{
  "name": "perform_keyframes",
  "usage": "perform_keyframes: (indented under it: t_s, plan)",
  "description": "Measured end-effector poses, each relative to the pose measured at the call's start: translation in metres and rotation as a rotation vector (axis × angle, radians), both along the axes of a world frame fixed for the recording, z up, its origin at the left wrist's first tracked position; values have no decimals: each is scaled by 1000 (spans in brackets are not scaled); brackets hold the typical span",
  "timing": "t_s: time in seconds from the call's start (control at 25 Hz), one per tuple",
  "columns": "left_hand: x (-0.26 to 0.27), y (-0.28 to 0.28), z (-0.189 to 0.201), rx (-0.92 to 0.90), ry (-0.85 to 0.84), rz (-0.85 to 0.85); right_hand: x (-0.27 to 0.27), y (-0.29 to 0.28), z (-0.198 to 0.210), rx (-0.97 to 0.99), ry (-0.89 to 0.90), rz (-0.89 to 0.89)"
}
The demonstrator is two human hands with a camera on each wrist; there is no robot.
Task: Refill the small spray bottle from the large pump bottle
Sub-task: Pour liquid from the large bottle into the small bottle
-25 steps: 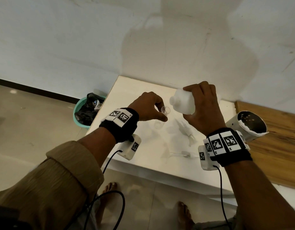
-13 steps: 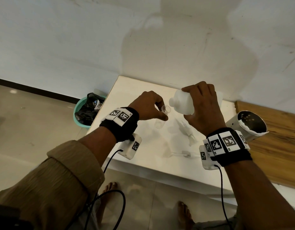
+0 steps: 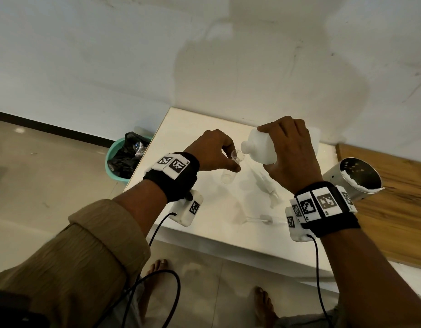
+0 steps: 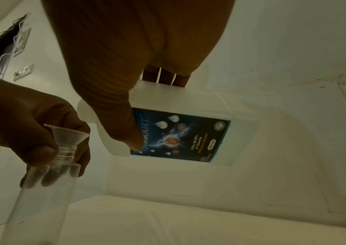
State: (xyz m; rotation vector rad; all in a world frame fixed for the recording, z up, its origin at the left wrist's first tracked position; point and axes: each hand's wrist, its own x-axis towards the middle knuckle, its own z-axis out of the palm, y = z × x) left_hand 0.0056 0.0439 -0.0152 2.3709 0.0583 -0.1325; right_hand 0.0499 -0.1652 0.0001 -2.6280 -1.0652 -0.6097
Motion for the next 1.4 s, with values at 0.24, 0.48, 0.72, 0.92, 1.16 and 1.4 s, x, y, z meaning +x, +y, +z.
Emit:
perform_keyframes:
  t_s: [0.24, 0.48, 0.72, 0.92, 1.16, 1.4]
  plan:
    - [0, 0, 0, -6, -1, -6, 0, 0, 1, -5, 0, -1]
    - [-1, -1, 2, -12, -4, -3, 0, 0, 1, -17, -6, -6]
    - [-1, -1, 2, -8, 3, -8, -1, 1, 1, -16, -4, -6]
    - [-1, 0, 1, -4, 3, -4, -1, 1, 2, -26, -7, -10]
    - [-1, -1, 2, 0, 2, -5, -1, 2, 1, -23, -14, -11]
    - [0, -1, 2, 6, -2, -7, -1, 2, 2, -27, -19, -10]
